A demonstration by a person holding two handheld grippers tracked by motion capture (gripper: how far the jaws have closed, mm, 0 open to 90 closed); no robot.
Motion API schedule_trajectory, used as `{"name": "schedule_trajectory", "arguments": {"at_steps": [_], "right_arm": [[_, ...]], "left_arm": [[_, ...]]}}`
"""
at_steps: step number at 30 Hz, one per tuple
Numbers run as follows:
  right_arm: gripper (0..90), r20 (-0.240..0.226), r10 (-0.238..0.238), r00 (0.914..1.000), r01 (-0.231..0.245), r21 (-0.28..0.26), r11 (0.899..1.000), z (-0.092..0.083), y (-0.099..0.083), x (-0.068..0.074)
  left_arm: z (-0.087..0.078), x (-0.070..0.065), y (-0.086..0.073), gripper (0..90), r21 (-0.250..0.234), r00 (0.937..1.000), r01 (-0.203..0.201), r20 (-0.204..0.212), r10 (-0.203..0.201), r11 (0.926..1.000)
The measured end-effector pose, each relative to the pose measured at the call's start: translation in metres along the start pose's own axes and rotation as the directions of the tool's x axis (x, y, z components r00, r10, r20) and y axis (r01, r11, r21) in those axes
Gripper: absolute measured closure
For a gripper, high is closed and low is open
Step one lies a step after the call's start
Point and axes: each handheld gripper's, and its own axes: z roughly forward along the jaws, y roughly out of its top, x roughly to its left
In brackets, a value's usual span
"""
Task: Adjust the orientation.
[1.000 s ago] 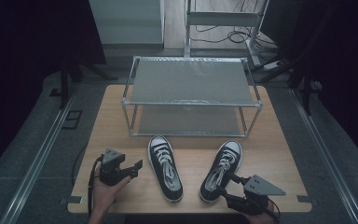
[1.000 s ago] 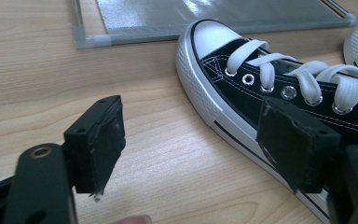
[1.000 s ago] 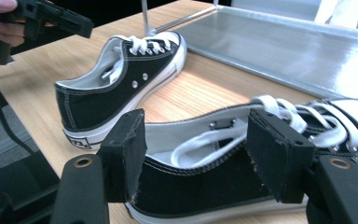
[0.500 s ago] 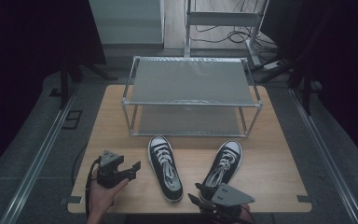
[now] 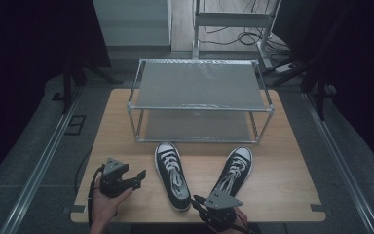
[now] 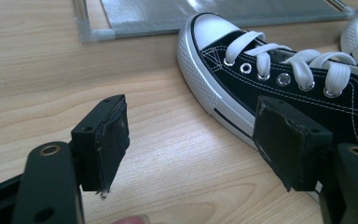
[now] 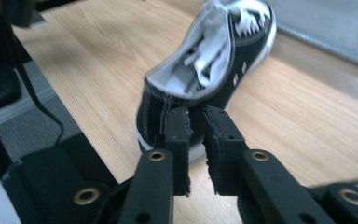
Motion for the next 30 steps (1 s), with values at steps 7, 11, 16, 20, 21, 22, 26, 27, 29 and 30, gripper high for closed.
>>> {"name": "schedule_trajectory", "arguments": {"at_steps": [7,11,16,20,21,22,26,27,29,30], "right_arm": [[82.8,-0.004,-0.019,0.9998,0.019,0.060,0.998,0.017,-0.014,0.006],[83.8,-0.034,-0.025,0.9991,0.027,0.060,0.998,0.023,-0.014,0.011],[87.3,-0.103,-0.041,0.9938,0.045,0.039,0.998,0.032,-0.011,0.018],[84.4,-0.127,-0.056,0.9903,0.060,0.031,0.998,0.044,-0.007,0.024],[84.6,-0.147,-0.049,0.9880,0.054,0.030,0.998,0.047,-0.005,0.025],[84.7,-0.147,-0.048,0.9880,0.053,0.032,0.998,0.050,-0.003,0.026],[83.6,-0.183,-0.034,0.9826,0.040,0.026,0.999,0.068,0.002,0.029],[83.2,-0.191,-0.036,0.9810,0.042,0.026,0.999,0.070,0.003,0.030],[84.3,-0.194,-0.053,0.9796,0.058,0.023,0.998,0.077,0.008,0.035],[84.8,-0.195,-0.057,0.9792,0.062,0.018,0.998,0.081,0.010,0.037]], "left_arm": [[0.003,-0.003,-0.001,27.3,0.009,1.0000,-0.002,0.003,0.002,1.0000],[0.002,0.001,-0.001,27.4,0.006,1.0000,0.009,0.001,-0.009,0.9999],[-0.001,0.003,-0.001,27.4,0.001,0.9999,0.015,0.001,-0.015,0.9999],[-0.002,0.005,-0.001,27.5,-0.003,0.9998,0.019,-0.001,-0.019,0.9998],[-0.003,0.005,-0.001,27.5,-0.003,0.9998,0.020,-0.003,-0.020,0.9998],[-0.003,0.006,-0.002,27.5,-0.003,0.9997,0.022,-0.005,-0.022,0.9997],[-0.005,0.009,-0.003,27.5,-0.004,0.9995,0.030,-0.007,-0.030,0.9995],[-0.006,0.010,-0.003,27.5,-0.005,0.9995,0.032,-0.007,-0.032,0.9995],[-0.008,0.012,-0.003,27.5,-0.008,0.9992,0.038,-0.009,-0.039,0.9992],[-0.009,0.013,-0.003,27.5,-0.014,0.9991,0.042,-0.009,-0.042,0.9990]]}}
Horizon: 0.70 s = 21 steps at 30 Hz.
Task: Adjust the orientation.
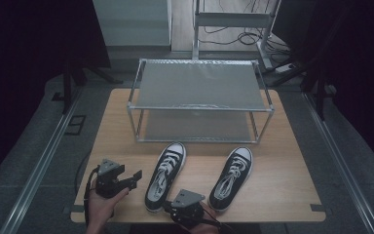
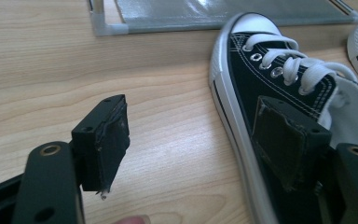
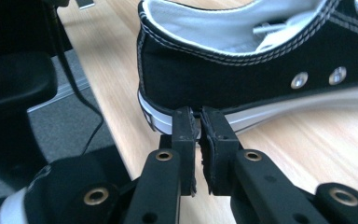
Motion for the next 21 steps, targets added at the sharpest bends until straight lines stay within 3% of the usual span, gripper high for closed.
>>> {"name": "schedule_trajectory", "arguments": {"at_steps": [3,6,12,13,15,21], "right_arm": [[83.8,-0.029,0.012,0.9995,-0.012,-0.004,1.000,0.011,0.006,0.000],[80.7,-0.022,0.005,0.9998,-0.005,-0.003,1.000,0.013,0.009,0.000],[70.3,0.018,0.029,0.9994,-0.028,-0.062,0.998,-0.014,0.013,-0.009],[63.9,0.029,0.048,0.9984,-0.045,-0.093,0.995,-0.029,0.015,-0.012],[59.8,0.050,0.056,0.9971,-0.050,-0.127,0.991,-0.042,0.018,-0.014],[55.1,0.104,0.065,0.9925,-0.044,-0.195,0.980,-0.081,0.019,-0.028]], "left_arm": [[-0.003,0.003,0.001,27.6,-0.011,1.0000,0.002,-0.001,-0.002,0.9999],[-0.004,0.004,0.002,27.7,-0.014,1.0000,0.003,0.006,-0.002,0.9999],[-0.003,0.003,0.003,30.9,-0.022,0.9994,-0.006,0.035,0.007,0.9997],[-0.003,0.001,0.003,31.3,-0.029,0.9989,-0.013,0.044,0.014,0.9995],[-0.005,0.000,0.004,32.0,-0.034,0.9984,-0.025,0.050,0.027,0.9991],[-0.015,-0.010,0.012,31.2,-0.014,0.9909,-0.039,0.128,0.040,0.9992]]}}
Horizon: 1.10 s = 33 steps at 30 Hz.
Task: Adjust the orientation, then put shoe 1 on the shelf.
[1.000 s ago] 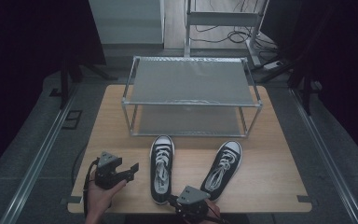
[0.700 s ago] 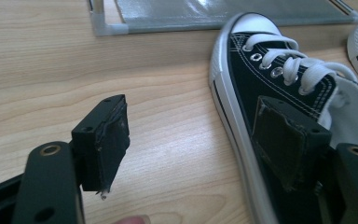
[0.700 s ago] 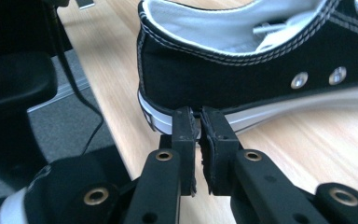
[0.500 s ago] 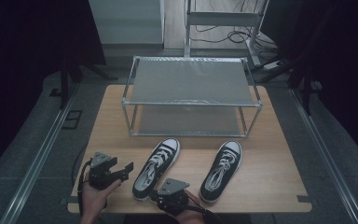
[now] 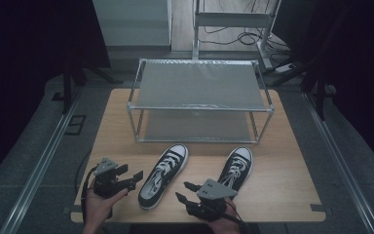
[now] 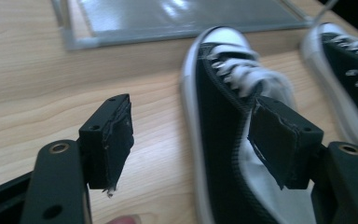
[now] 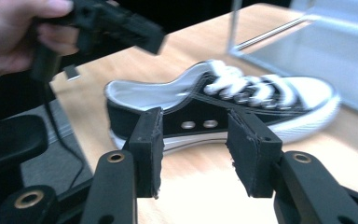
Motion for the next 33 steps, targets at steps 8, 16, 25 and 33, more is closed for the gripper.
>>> {"name": "schedule_trajectory", "arguments": {"at_steps": [8,16,25,33], "right_arm": [[53.7,0.097,0.070,0.9928,-0.067,-0.037,0.997,-0.037,-0.008,-0.041],[52.5,0.165,0.121,0.9788,-0.113,-0.059,0.992,-0.055,-0.015,-0.065],[51.2,0.192,0.148,0.9703,-0.136,-0.073,0.988,-0.063,-0.017,-0.074],[50.6,0.202,0.168,0.9648,-0.155,-0.077,0.985,-0.066,-0.019,-0.079]], "left_arm": [[0.001,-0.017,0.011,22.0,0.055,0.9988,-0.044,0.025,0.043,0.9975],[0.019,-0.033,0.018,15.0,0.146,0.9947,-0.092,0.058,0.085,0.9849],[0.037,-0.042,0.027,13.1,0.226,0.9917,-0.120,0.072,0.107,0.9666],[0.057,-0.047,0.032,8.3,0.305,0.9909,-0.127,0.082,0.107,0.9438]]}}
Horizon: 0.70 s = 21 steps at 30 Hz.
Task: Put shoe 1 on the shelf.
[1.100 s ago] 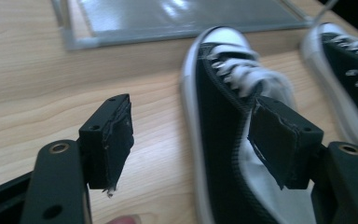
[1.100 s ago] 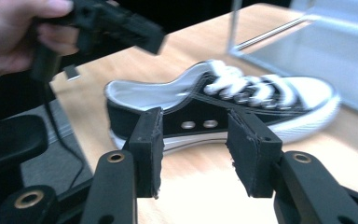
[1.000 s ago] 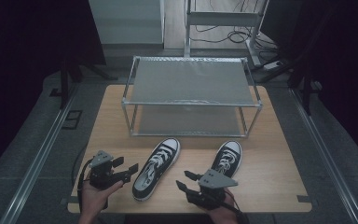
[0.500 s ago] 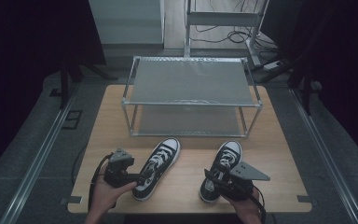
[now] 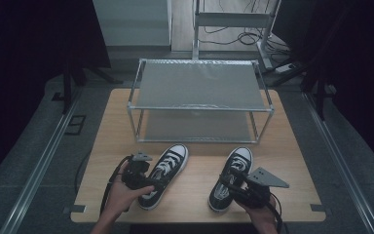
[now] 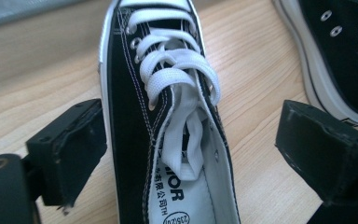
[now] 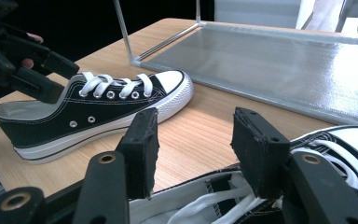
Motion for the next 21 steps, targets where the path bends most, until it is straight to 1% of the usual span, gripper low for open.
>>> {"name": "schedule_trajectory", "arguments": {"at_steps": [1,2,4,7,8,9,10,12,13,14,15,19,20,21], "right_arm": [[50.6,0.001,0.002,1.0000,-0.002,0.000,1.000,0.000,0.000,0.000],[50.6,0.001,0.005,1.0000,-0.005,0.003,1.000,0.000,0.000,-0.001],[50.6,0.001,0.006,1.0000,-0.006,0.002,1.000,0.000,-0.001,-0.001],[50.4,0.000,0.009,1.0000,-0.009,0.009,1.000,0.000,-0.001,-0.001],[50.4,0.000,0.009,1.0000,-0.009,0.009,1.000,0.000,-0.001,-0.001],[50.3,-0.002,0.004,1.0000,-0.004,0.011,1.000,0.001,-0.002,0.000],[50.3,-0.002,0.004,1.0000,-0.004,0.011,1.000,0.001,-0.002,0.000],[50.1,-0.001,0.002,1.0000,-0.002,0.012,1.000,0.002,-0.002,0.001],[50.1,0.001,0.003,1.0000,-0.003,0.013,1.000,0.002,-0.002,0.000],[50.1,0.001,0.003,1.0000,-0.003,0.013,1.000,0.002,-0.002,0.000],[50.1,0.003,0.006,1.0000,-0.006,0.011,1.000,0.002,-0.003,0.000],[50.0,0.008,0.008,0.9999,-0.009,0.017,1.000,0.003,-0.004,-0.001],[50.0,0.008,0.009,0.9999,-0.009,0.017,1.000,0.004,-0.004,-0.002],[49.9,0.010,0.008,0.9999,-0.008,0.017,1.000,0.004,-0.005,-0.002]], "left_arm": [[0.000,0.000,0.000,8.0,0.000,1.0000,0.000,0.000,0.000,1.0000],[0.003,-0.001,0.001,7.3,0.024,1.0000,-0.003,-0.002,0.003,0.9997],[0.008,-0.003,0.001,6.1,0.054,0.9998,-0.010,-0.016,0.011,0.9985],[0.017,-0.004,0.003,5.2,0.102,0.9995,-0.007,-0.031,0.010,0.9948],[0.017,-0.004,0.003,5.2,0.102,0.9995,-0.007,-0.031,0.010,0.9948],[0.023,-0.002,0.004,5.3,0.128,0.9990,0.005,-0.044,0.000,0.9917],[0.023,-0.002,0.004,5.3,0.128,0.9990,0.005,-0.044,0.000,0.9917],[0.028,-0.001,0.006,5.4,0.157,0.9985,0.012,-0.055,-0.003,0.9875],[0.035,-0.001,0.009,5.5,0.192,0.9980,0.014,-0.064,-0.001,0.9813],[0.035,-0.001,0.009,5.7,0.192,0.9980,0.014,-0.064,-0.001,0.9813],[0.040,0.001,0.011,6.2,0.224,0.9969,0.011,-0.078,0.007,0.9745],[0.048,0.002,0.015,8.4,0.263,0.9938,0.033,-0.111,-0.004,0.9643],[0.050,0.002,0.016,8.7,0.274,0.9929,0.034,-0.119,-0.001,0.9612],[0.050,0.002,0.016,9.4,0.274,0.9929,0.034,-0.119,-0.001,0.9612]]}}
